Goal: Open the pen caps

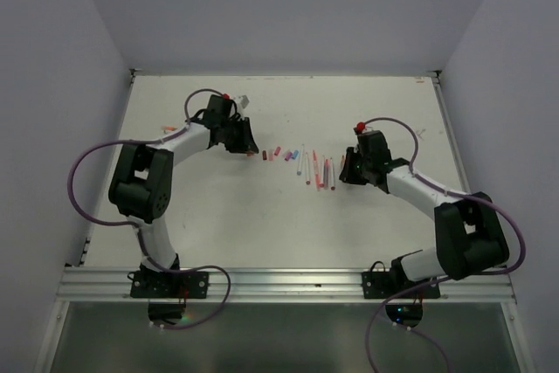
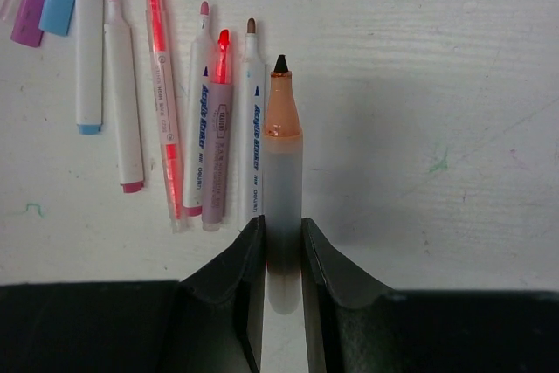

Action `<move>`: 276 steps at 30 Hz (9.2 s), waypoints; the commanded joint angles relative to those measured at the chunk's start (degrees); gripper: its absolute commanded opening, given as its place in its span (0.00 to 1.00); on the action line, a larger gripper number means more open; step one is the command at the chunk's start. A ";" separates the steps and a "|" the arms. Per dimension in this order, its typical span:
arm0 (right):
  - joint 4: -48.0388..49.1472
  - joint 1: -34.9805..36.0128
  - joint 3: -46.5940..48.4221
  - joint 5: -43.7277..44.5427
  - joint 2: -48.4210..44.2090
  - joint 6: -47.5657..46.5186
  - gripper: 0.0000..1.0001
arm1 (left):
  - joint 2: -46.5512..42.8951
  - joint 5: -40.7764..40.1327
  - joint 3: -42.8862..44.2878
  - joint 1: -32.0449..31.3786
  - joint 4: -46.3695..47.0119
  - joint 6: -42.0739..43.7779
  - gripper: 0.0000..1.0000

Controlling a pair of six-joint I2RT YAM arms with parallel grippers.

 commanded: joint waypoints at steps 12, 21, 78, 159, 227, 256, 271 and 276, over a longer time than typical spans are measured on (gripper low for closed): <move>2.74 -0.86 2.74 -4.39 5.58 -1.27 0.08 | 8.78 -2.71 4.58 -2.24 2.01 -2.05 0.28; 3.44 -0.77 2.74 -6.50 6.20 -0.92 0.29 | 7.83 -5.44 4.05 -2.15 2.01 -3.19 0.45; -2.97 -0.86 2.92 -3.08 -20.70 -2.24 0.98 | 11.51 -34.71 15.47 27.47 1.40 -13.56 0.54; 30.95 26.30 16.27 -13.44 -0.40 5.49 0.68 | -44.65 -16.60 -25.13 -12.87 37.08 -21.74 0.00; 27.09 26.21 3.80 -34.63 -8.22 -2.33 0.00 | -42.89 7.22 -23.38 -7.42 57.30 -21.83 0.00; 2.66 19.47 2.04 3.60 -9.27 -3.30 0.00 | -33.15 -27.62 -5.27 -13.15 16.62 -11.64 0.00; -5.26 1.17 2.48 -0.44 -2.69 0.39 0.00 | -8.45 -16.60 0.88 -4.26 -5.55 -2.84 0.04; -4.65 -1.21 2.48 -1.76 0.57 -0.13 0.00 | -0.54 -15.02 3.60 -4.17 -5.72 -2.67 0.05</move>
